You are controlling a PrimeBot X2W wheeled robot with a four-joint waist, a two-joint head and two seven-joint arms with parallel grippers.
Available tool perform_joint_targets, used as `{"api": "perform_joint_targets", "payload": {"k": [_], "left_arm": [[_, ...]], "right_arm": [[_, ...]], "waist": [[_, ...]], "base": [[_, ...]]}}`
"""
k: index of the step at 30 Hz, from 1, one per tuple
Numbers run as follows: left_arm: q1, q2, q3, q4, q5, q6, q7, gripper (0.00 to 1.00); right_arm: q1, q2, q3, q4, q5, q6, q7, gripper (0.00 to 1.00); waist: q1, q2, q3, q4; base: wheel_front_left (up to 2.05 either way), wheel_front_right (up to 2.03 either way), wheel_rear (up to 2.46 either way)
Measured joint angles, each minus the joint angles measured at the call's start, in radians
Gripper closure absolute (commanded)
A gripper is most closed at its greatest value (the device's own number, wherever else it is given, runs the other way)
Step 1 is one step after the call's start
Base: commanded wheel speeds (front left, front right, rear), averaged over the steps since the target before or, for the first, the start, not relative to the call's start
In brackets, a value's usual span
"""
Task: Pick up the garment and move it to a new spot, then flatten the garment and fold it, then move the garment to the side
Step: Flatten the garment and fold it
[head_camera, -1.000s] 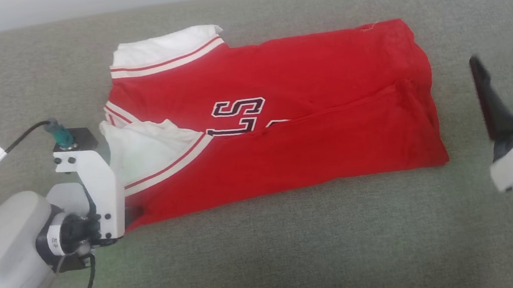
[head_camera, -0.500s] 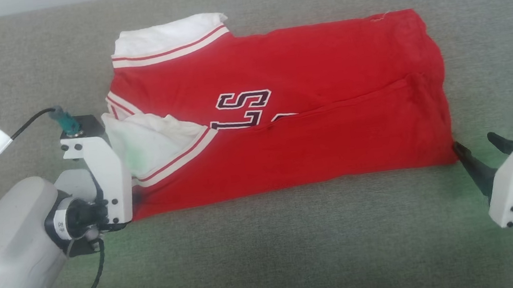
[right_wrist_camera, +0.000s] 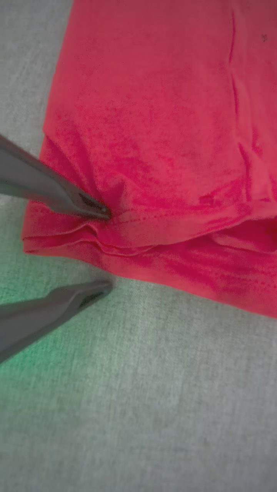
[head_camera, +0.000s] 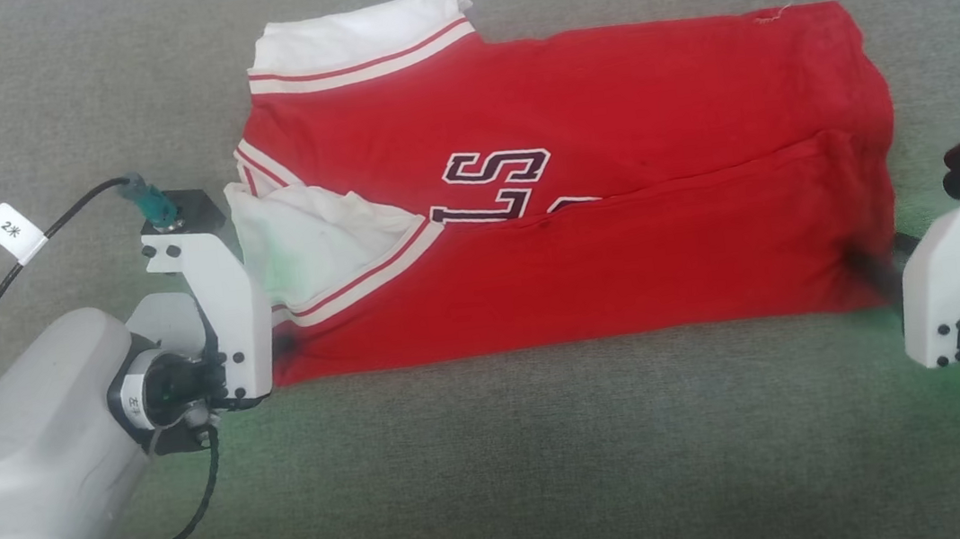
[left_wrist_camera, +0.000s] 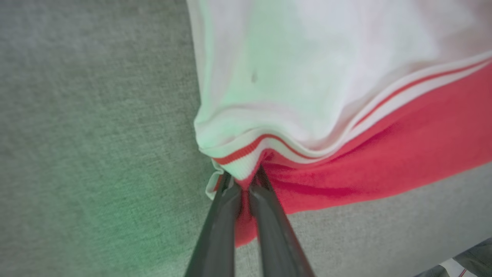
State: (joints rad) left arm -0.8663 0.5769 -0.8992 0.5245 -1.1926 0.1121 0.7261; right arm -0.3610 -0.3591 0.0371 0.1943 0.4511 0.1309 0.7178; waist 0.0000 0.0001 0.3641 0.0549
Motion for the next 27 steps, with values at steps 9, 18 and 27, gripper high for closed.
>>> {"api": "perform_joint_targets", "payload": {"k": [9, 18, 27], "left_arm": [[-0.003, -0.014, -0.002, 0.014, 0.006, -0.016, -0.019, 1.00], [0.005, 0.021, -0.023, -0.067, 0.025, 0.007, -0.008, 1.00], [0.068, 0.103, -0.042, -0.276, 0.041, 0.076, 0.016, 1.00]], "right_arm": [[-0.035, -0.041, 0.042, 0.034, 0.015, 0.001, 0.001, 1.00], [0.012, -0.107, 0.061, -0.043, 0.044, 0.001, 0.035, 1.00], [0.121, -0.139, 0.010, -0.180, 0.067, 0.001, 0.115, 1.00]], "waist": [[-0.0001, 0.0000, -0.007, 0.020], [-0.0001, -0.0001, -0.044, 0.040], [-0.0001, -0.0001, -0.077, 0.067]], "base": [[0.00, 0.00, 0.00], [0.00, 0.00, 0.00], [0.00, 0.00, 0.00]]}}
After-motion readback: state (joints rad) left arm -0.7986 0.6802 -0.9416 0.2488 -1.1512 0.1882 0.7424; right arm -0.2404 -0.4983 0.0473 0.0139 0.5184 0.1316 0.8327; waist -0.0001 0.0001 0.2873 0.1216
